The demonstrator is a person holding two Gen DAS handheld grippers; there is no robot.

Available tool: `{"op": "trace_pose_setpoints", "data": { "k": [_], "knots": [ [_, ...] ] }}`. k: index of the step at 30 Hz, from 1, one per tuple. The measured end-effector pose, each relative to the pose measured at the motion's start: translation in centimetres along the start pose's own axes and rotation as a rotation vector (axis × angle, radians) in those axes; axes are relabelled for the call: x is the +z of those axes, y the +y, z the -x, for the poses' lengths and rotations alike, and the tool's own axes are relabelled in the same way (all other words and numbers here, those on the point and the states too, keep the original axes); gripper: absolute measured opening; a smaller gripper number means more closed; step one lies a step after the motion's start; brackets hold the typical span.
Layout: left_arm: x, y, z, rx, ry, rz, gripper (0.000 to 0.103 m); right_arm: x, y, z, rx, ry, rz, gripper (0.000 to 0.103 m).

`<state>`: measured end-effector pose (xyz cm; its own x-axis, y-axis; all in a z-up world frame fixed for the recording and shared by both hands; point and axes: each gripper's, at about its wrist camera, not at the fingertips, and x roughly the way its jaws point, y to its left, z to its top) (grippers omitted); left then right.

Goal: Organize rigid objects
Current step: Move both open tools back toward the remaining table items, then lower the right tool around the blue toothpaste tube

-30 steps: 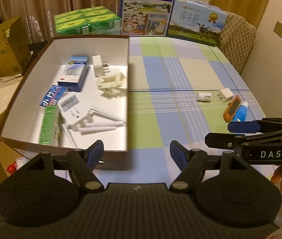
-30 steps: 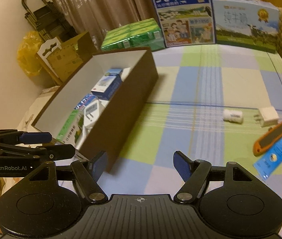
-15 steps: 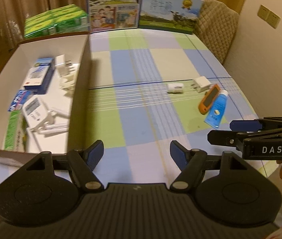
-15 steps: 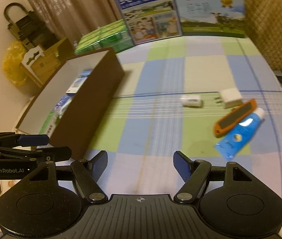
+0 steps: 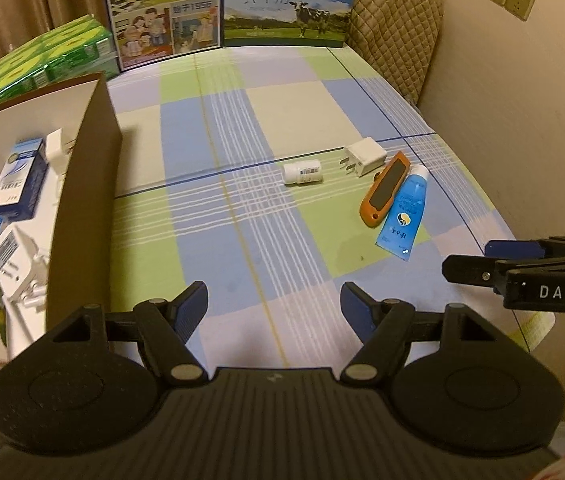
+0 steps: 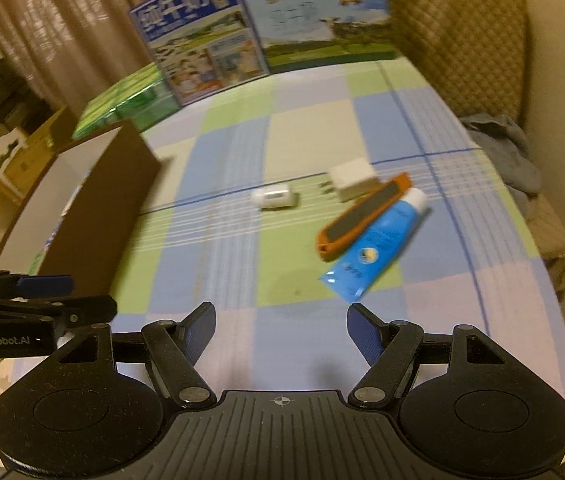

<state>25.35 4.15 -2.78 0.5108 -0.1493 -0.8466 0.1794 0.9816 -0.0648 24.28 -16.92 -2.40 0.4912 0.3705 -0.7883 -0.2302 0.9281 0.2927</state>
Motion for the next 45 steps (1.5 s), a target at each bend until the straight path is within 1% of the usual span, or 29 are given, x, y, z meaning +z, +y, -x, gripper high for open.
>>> {"op": "trace_pose_setpoints", "data": {
  "k": [11, 20, 22, 24, 30, 45],
  "knots": [
    [2.0, -1.7, -3.9, -0.033, 0.018, -0.067, 0.07, 0.1, -3.3, -1.0, -0.085, -0.009, -0.081, 0.07],
    [3.5, -2.0, -6.9, -0.037, 0.024, -0.095, 0.069, 1.0, -5.0, -3.1, -0.158, -0.04, -0.127, 0.069],
    [4.0, -1.9, -7.4, -0.034, 0.021, -0.099, 0.069, 1.4, -5.5, -3.7, -0.175, -0.054, -0.142, 0.068],
    [4.5, -1.8, -8.1, -0.028, 0.021, -0.103, 0.069, 1.9, -5.9, -4.3, -0.191, -0.063, -0.157, 0.061],
    [5.8, -1.3, -10.0, -0.019, 0.029, -0.102, 0.069, 3.3, -7.0, -6.6, -0.232, -0.066, -0.195, 0.052],
    [8.1, -0.5, -13.9, -0.012, 0.065, -0.113, 0.069, 5.5, -8.6, -11.4, -0.279, -0.049, -0.278, 0.046]
  ]
}}
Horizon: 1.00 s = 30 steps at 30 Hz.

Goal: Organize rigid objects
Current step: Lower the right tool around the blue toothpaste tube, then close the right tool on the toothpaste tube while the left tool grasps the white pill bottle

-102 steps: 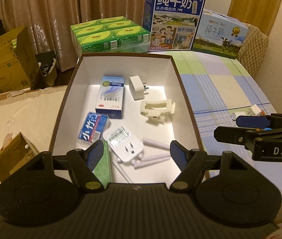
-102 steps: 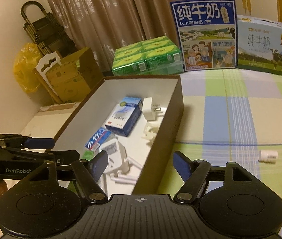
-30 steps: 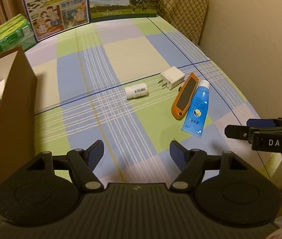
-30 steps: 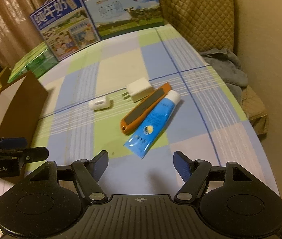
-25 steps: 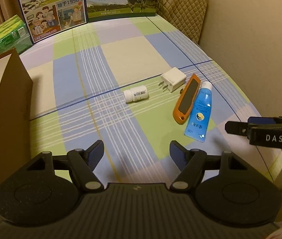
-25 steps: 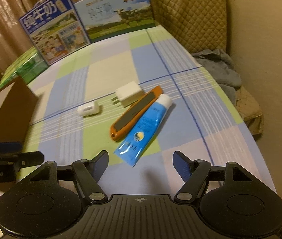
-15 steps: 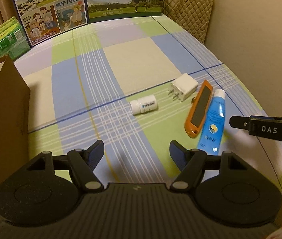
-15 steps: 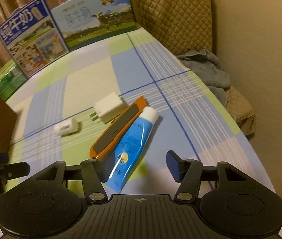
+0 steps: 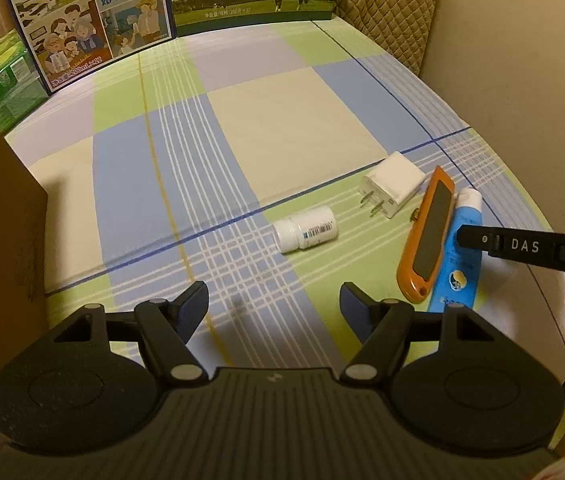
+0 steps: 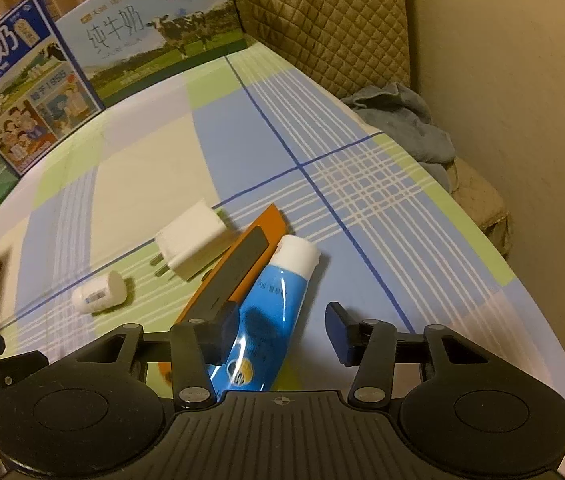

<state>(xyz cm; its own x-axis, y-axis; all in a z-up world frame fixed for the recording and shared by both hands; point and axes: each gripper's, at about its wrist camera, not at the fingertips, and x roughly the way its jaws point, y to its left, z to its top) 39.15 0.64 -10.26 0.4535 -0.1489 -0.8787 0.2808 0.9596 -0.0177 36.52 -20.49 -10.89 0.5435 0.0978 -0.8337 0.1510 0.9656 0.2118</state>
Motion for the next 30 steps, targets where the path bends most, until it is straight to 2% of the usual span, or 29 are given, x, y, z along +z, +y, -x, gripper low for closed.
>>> {"op": "trace_pose_setpoints", "data": {
  "k": [8, 12, 19, 24, 30],
  "knots": [
    [0.9, 0.2, -1.2, -0.01, 0.003, -0.005, 0.069, 0.7, 0.0, -1.5, -0.03, -0.006, -0.037, 0.042],
    [1.1, 0.0, -1.8, -0.022, 0.006, -0.015, 0.069, 0.9, -0.1, -1.8, -0.049, -0.008, -0.011, 0.033],
    [1.8, -0.6, -3.3, -0.039, 0.017, -0.019, 0.069, 0.8, -1.2, -1.4, -0.116, -0.024, 0.073, 0.032],
    [2.5, -1.1, -5.0, -0.061, 0.039, 0.027, 0.069, 0.6, -2.9, -0.8, -0.116, -0.039, 0.092, 0.032],
    [3.4, -1.3, -6.5, -0.051, 0.042, 0.102, 0.069, 0.6, -3.6, -0.4, -0.098, -0.036, 0.009, 0.033]
  ]
}}
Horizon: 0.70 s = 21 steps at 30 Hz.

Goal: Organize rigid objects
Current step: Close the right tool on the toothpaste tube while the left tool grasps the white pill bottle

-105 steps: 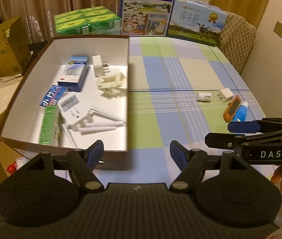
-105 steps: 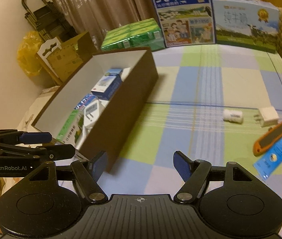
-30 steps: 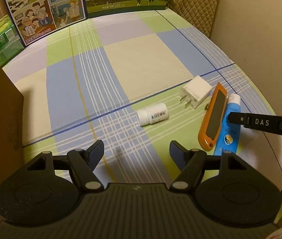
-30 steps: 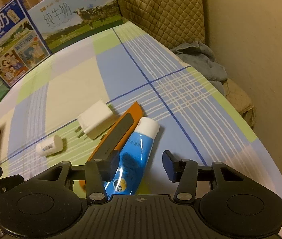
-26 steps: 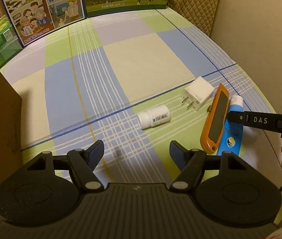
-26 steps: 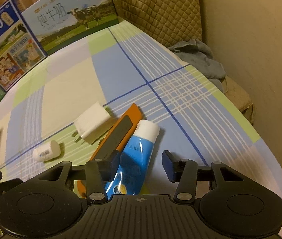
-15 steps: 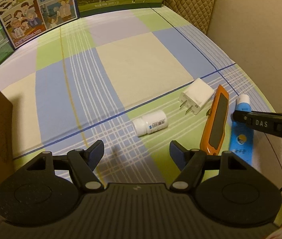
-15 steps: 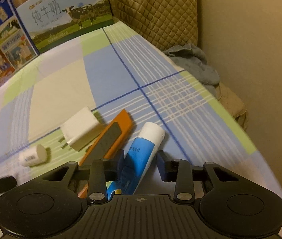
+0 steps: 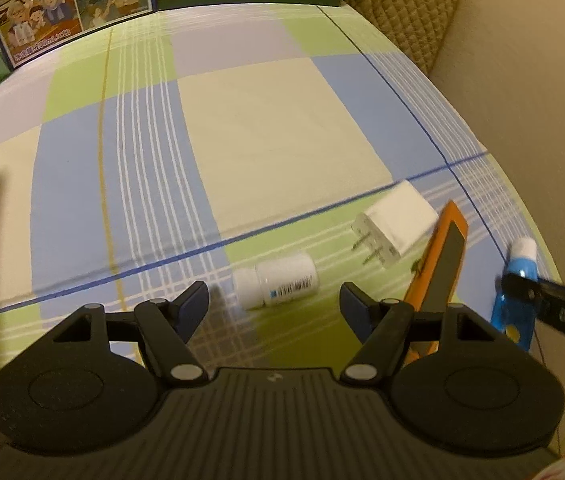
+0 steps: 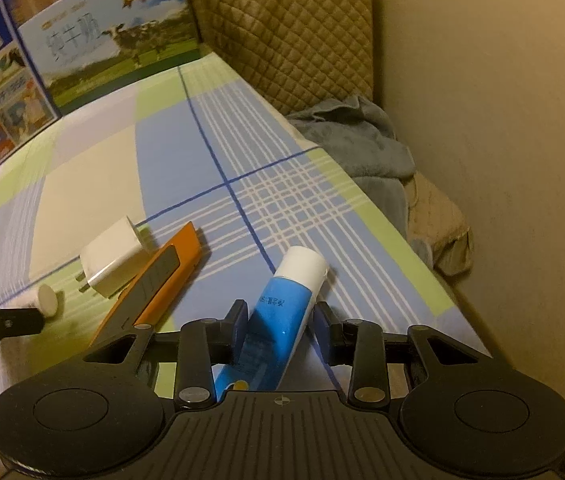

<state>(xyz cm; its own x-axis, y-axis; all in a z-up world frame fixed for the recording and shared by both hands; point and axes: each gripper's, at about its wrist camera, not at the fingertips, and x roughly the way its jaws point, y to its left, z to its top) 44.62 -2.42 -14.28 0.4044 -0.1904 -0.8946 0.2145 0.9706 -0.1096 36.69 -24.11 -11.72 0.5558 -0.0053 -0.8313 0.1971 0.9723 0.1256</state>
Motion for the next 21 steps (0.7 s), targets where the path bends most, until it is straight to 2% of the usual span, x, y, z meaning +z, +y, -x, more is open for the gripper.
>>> {"op": "trace_pose_setpoints", "data": {
  "k": [3, 5, 9, 19, 21],
  "knots": [
    [0.3, -0.1, -0.6, 0.012, 0.007, 0.009, 0.068, 0.1, -0.1, 0.0, 0.0, 0.009, -0.028, 0.036],
    [0.4, -0.1, -1.2, 0.024, 0.018, 0.012, 0.062, 0.1, -0.1, -0.2, -0.004, 0.016, -0.038, 0.038],
    [0.5, 0.4, -1.6, 0.03, 0.02, 0.03, 0.041, 0.1, 0.0, -0.2, -0.009, 0.005, -0.045, 0.04],
    [-0.8, 0.6, -0.9, 0.08, -0.018, -0.059, 0.042, 0.6, 0.3, -0.9, -0.05, -0.014, -0.029, 0.041],
    [-1.0, 0.8, -0.8, 0.082, -0.015, -0.06, 0.042, 0.4, 0.9, -1.0, -0.074, -0.011, 0.018, 0.036]
  ]
}}
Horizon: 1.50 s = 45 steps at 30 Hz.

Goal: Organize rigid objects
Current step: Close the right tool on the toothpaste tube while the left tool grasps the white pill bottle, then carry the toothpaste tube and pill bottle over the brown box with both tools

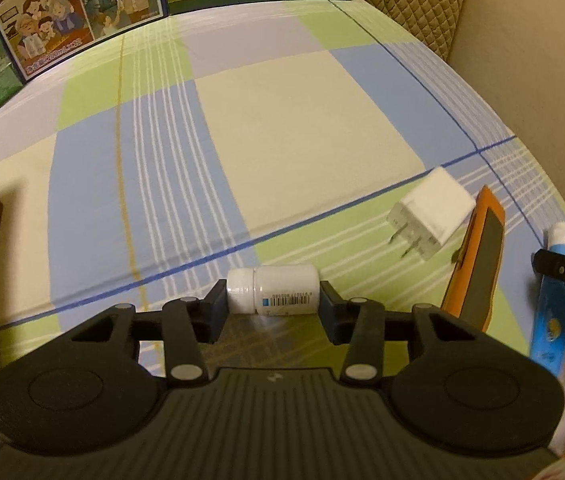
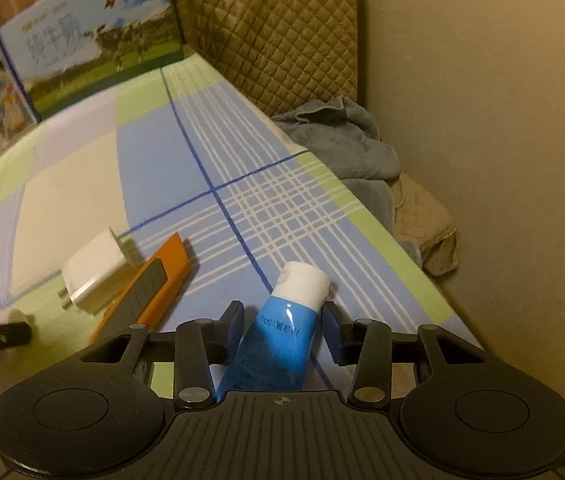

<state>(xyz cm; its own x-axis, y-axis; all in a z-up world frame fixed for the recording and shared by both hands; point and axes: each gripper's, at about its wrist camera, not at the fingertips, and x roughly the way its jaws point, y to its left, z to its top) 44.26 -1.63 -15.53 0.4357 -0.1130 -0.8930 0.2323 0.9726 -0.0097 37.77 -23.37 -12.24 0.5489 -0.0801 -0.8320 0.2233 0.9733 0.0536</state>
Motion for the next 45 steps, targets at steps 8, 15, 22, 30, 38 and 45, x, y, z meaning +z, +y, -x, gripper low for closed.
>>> {"op": "trace_pose_setpoints", "data": {
  "k": [8, 15, 22, 30, 38, 45],
  "knots": [
    [-1.9, 0.5, 1.1, 0.007, 0.013, -0.005, 0.042, -1.8, 1.9, 0.8, 0.065, 0.024, 0.168, 0.029],
    [-3.9, 0.4, 2.4, 0.006, 0.029, -0.016, 0.042, -2.8, 2.3, 1.6, 0.106, 0.06, 0.208, 0.028],
    [-5.2, 0.3, 4.2, 0.01, 0.011, -0.017, 0.042, -3.4, 2.6, 3.7, 0.148, 0.05, 0.215, 0.028],
    [-5.9, 0.4, 7.9, 0.016, -0.064, -0.005, 0.042, -3.9, 3.4, 6.3, 0.197, 0.018, 0.226, 0.028],
    [-7.2, 0.9, 12.6, 0.01, -0.151, 0.02, 0.042, -4.5, 4.8, 8.9, 0.257, -0.023, 0.251, 0.028],
    [-8.7, 2.6, 17.1, 0.017, -0.222, 0.067, 0.042, -5.1, 6.8, 11.8, 0.325, -0.063, 0.287, 0.028]
  ]
}}
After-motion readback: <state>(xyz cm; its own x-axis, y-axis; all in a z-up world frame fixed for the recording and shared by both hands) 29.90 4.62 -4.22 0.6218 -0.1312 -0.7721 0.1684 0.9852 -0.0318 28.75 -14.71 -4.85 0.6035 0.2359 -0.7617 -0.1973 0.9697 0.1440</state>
